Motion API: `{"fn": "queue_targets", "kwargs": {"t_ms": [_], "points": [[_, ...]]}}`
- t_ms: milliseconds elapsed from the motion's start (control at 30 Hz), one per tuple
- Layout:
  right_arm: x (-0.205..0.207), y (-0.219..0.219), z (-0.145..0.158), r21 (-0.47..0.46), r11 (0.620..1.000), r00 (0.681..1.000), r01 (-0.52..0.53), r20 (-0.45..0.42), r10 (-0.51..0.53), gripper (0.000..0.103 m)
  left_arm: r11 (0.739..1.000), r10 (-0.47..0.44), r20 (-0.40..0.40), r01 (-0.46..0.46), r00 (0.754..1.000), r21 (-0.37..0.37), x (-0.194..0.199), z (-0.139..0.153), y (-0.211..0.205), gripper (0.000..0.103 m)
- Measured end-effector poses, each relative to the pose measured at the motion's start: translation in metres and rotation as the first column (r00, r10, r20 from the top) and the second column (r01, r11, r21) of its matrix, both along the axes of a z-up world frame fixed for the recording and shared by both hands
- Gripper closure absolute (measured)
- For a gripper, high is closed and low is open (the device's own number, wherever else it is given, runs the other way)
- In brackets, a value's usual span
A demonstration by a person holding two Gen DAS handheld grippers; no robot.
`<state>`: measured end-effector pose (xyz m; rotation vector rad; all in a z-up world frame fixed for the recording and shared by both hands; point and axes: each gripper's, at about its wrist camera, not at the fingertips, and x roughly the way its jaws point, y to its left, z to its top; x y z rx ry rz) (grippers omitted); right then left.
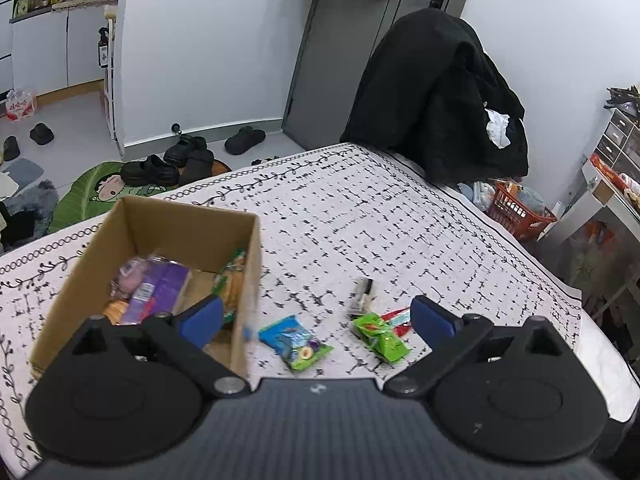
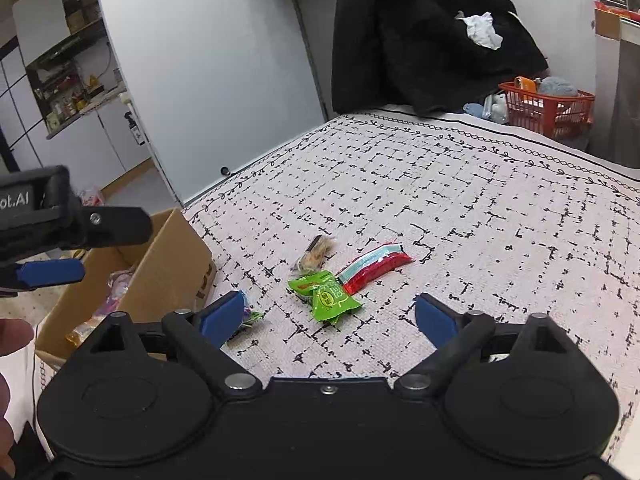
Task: Organize snacks
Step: 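Move both open tools back toward the blue and green packets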
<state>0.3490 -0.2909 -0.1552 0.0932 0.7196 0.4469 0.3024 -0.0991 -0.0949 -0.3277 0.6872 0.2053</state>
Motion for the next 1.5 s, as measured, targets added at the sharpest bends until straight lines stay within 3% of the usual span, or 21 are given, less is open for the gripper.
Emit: {"fn": "queue_targets", "kwargs": {"t_ms": [167, 367, 567, 1033, 1367, 1433, 1500], "points": [[0.009, -0.009, -0.008, 0.029, 0.999, 1.000, -0.016, -0.023, 0.017, 0.022, 1.000, 0.004, -0.029, -0.005, 1.000, -0.012, 0.009, -0.011, -0.013, 0.017], [0.018, -0.009, -0.021, 0.023, 0.999, 0.998, -0.047, -0.047, 0.048, 0.026, 1.000, 0.008, -0.070, -0.008, 0.997, 0.008, 0.022, -0.030, -0.028, 0.024], [0.031, -0.009, -0.036, 0.014, 0.996, 0.993, -0.087, -0.074, 0.087, 0.040, 0.999, 0.050, -0.119, -0.051, 0.992, -0.005, 0.036, -0.052, -0.032, 0.038], [0.051, 0.006, -0.052, -0.019, 0.973, 0.973, -0.230, -0.040, 0.229, 0.046, 0.982, 0.181, -0.145, -0.188, 0.973, -0.035, 0.057, -0.084, -0.029, 0.039], [0.067, 0.015, -0.067, -0.043, 0.964, 0.964, -0.264, -0.032, 0.263, 0.047, 0.963, 0.252, -0.176, -0.265, 0.951, -0.051, 0.065, -0.104, -0.028, 0.039], [0.069, 0.017, -0.069, -0.059, 0.961, 0.963, -0.269, -0.029, 0.267, 0.060, 0.961, 0.260, -0.186, -0.273, 0.948, -0.052, 0.068, -0.108, -0.028, 0.039], [0.066, 0.018, -0.068, -0.089, 0.959, 0.963, -0.271, -0.023, 0.270, 0.061, 0.963, 0.251, -0.199, -0.265, 0.947, -0.049, 0.072, -0.112, -0.028, 0.039]]}}
